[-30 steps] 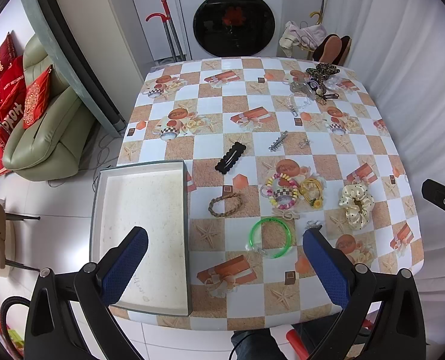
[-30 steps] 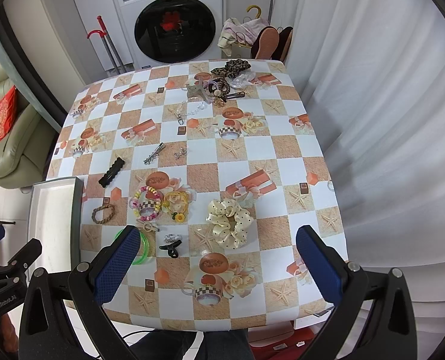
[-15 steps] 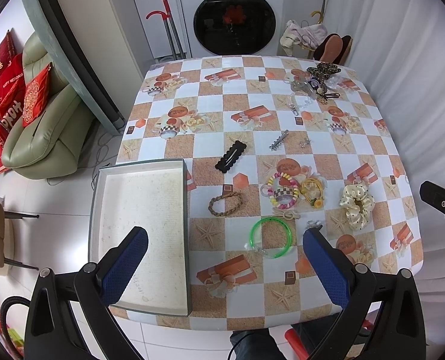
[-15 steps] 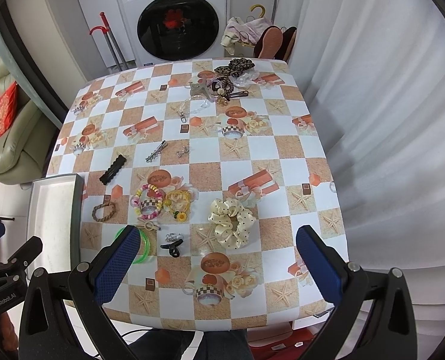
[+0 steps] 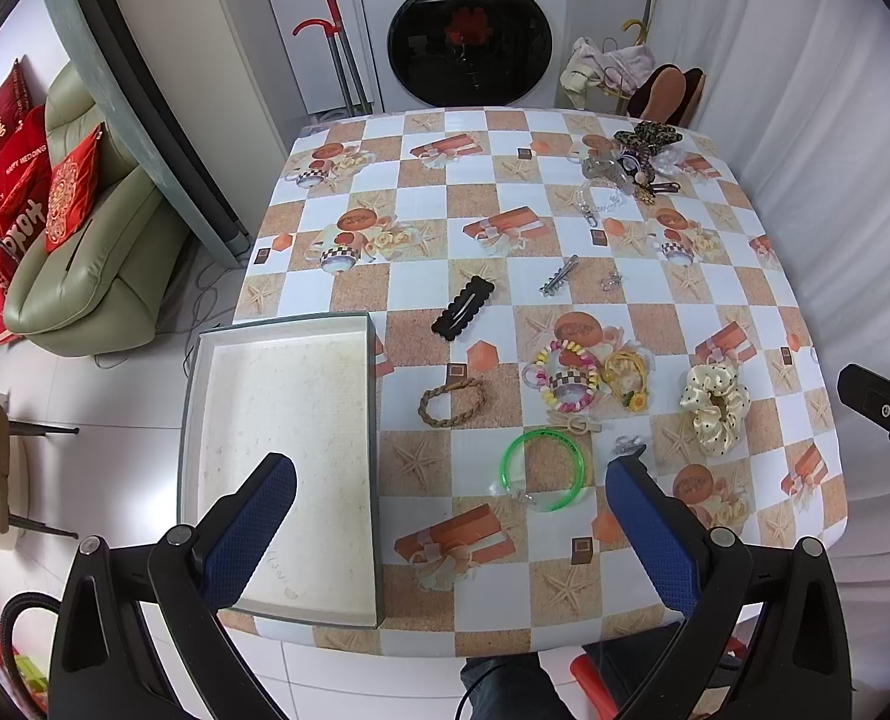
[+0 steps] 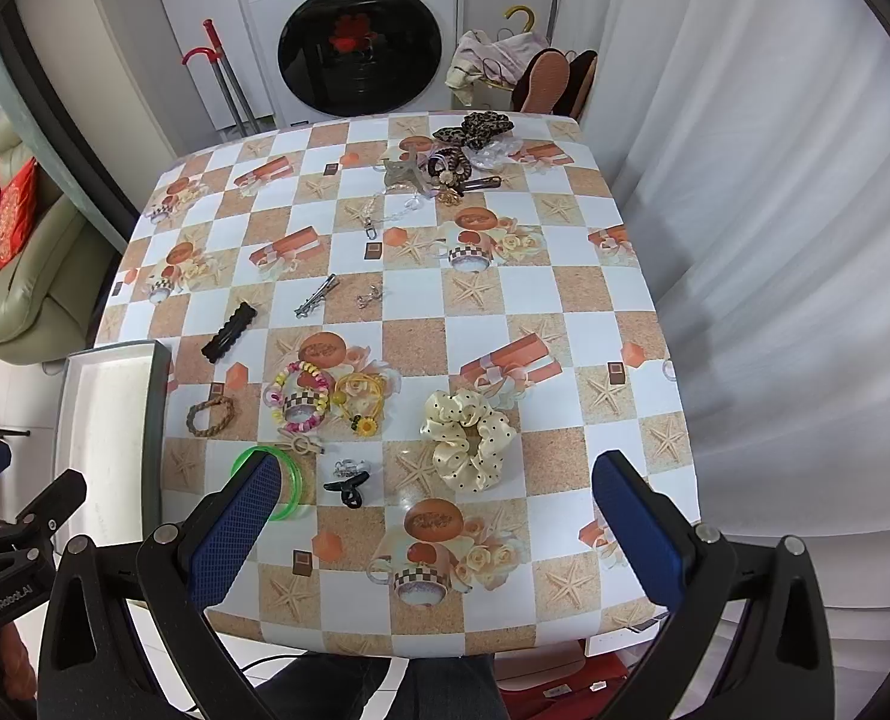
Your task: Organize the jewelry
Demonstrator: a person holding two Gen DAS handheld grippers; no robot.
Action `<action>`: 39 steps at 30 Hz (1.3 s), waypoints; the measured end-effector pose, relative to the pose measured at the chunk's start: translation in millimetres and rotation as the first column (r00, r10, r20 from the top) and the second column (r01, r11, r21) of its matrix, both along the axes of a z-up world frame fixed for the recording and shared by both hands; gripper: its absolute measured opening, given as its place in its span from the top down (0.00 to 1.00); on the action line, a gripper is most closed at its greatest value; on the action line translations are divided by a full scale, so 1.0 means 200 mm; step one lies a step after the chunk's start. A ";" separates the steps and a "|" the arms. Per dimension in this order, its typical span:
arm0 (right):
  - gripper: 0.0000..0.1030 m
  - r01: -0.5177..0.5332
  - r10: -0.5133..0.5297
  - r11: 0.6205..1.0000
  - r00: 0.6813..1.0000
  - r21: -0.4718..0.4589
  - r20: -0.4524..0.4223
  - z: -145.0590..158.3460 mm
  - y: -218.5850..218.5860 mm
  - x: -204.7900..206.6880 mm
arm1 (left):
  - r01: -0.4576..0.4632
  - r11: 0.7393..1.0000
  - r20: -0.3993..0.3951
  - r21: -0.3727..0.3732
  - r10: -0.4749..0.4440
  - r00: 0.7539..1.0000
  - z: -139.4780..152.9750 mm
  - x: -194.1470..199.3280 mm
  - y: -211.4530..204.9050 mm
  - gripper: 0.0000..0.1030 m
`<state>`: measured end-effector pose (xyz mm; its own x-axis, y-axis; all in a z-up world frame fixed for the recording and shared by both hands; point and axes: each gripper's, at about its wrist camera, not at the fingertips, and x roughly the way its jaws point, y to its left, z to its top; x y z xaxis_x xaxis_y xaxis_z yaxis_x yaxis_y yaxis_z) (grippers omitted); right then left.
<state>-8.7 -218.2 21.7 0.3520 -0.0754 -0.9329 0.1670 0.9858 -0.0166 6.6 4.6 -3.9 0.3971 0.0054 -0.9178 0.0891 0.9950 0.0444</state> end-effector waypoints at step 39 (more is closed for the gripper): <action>0.00 0.000 0.000 1.000 1.000 -0.002 -0.003 0.00 0.00 -0.01 | 0.001 1.000 -0.005 0.000 -0.001 1.000 0.00 0.01 0.00 0.00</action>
<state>-10.9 -218.8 22.5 0.3489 -0.0775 -0.9340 0.1671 0.9857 -0.0194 7.9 5.3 -3.4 0.3925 0.0047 -0.9197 0.0900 0.9950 0.0435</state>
